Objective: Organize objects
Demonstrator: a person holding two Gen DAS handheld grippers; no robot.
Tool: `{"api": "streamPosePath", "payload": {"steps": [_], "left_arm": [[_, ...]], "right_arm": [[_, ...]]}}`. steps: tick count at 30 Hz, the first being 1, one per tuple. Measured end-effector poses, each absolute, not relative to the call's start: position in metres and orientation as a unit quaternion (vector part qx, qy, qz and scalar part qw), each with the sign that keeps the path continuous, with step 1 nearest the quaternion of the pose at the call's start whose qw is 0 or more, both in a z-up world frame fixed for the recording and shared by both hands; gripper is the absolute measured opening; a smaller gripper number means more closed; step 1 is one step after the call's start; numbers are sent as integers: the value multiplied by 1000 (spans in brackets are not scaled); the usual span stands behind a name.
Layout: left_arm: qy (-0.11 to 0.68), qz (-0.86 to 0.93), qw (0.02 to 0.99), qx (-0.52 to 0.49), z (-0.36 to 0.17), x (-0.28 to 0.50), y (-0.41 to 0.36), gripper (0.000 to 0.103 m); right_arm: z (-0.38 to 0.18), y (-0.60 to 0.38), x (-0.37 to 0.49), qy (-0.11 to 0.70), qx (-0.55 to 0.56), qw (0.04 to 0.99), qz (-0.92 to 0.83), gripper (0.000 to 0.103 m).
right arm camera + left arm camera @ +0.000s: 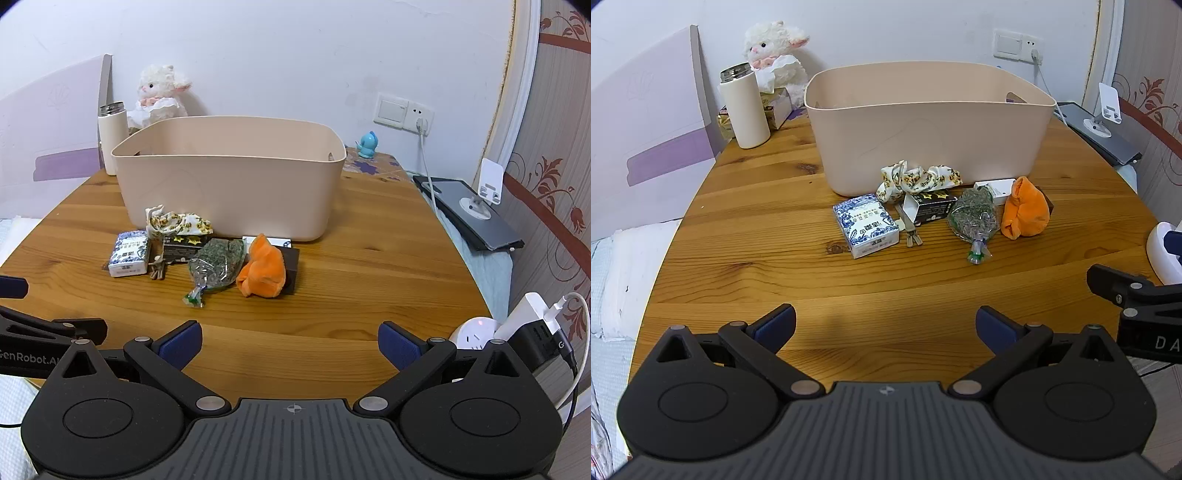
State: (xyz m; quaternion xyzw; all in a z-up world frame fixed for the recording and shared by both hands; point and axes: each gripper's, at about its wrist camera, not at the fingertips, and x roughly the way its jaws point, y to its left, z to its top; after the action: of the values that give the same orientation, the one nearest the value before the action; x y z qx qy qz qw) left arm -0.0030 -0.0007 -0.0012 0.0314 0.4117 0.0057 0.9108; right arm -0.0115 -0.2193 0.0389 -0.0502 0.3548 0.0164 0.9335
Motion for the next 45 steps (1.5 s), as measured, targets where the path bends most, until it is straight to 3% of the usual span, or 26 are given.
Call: {"api": "streamPosePath", "payload": {"steps": [45], "left_arm": [[417, 4, 909, 16, -3, 5, 7, 103]], "right_arm": [[35, -218, -2, 368, -54, 928, 17, 103]]}}
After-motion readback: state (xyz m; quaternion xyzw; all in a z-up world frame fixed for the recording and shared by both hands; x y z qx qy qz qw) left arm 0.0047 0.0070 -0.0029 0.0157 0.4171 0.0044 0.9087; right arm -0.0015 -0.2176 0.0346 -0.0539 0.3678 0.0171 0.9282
